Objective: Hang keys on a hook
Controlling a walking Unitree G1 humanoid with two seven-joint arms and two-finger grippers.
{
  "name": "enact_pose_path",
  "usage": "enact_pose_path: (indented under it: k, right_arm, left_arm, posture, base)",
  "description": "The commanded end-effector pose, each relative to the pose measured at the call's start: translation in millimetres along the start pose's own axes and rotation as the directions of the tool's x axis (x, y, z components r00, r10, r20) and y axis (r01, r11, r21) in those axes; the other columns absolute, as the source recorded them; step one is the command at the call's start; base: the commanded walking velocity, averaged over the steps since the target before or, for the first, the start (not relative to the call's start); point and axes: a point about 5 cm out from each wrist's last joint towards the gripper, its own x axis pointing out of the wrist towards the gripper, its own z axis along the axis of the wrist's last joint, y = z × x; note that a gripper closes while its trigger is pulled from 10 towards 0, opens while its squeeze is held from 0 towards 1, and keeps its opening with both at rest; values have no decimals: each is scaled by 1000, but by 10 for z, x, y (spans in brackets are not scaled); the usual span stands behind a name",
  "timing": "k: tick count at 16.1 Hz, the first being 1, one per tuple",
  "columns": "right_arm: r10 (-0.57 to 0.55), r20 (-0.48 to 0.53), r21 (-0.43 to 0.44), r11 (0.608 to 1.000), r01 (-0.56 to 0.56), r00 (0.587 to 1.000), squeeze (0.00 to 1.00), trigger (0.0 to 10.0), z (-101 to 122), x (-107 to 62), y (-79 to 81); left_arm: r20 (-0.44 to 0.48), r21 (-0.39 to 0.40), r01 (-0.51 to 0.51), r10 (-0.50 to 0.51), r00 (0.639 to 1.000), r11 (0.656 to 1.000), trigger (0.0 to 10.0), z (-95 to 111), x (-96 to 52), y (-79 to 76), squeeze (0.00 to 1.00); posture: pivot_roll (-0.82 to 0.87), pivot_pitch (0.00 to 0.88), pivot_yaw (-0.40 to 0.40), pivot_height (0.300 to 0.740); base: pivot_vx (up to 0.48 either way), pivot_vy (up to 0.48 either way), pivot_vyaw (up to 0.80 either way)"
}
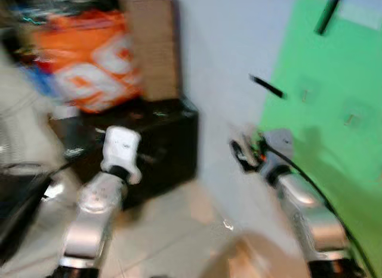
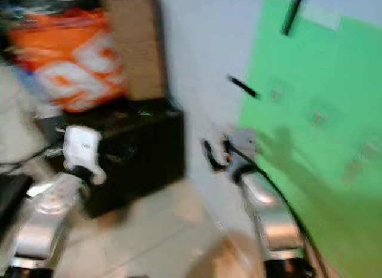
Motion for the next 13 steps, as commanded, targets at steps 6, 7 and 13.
enact_pose_path:
  k: [6,7,13]
  right_arm:
    - [-31,34,17,999,30,999,1000,10000,68,32,2]
    - [-33,34,15,999,33,999,1000,10000,68,30,-2]
    - [-79,31,10,997,79,996,1000,10000,44,11,-90]
  left_arm:
    - [0,21,-22,22,1000,1000,10000,31,-7,95,180]
    - [0,22,-22,22,1000,1000,10000,31,-8,99,188]
    - [-1,21,-21,21,1000,1000,10000,29,-8,115,192]
  posture:
    - [44,0,22,740]
    - [44,0,23,740]
    - [41,0,26,740]
  base:
    - [316,0,209]
    - [326,0,0]
    - [351,0,0]
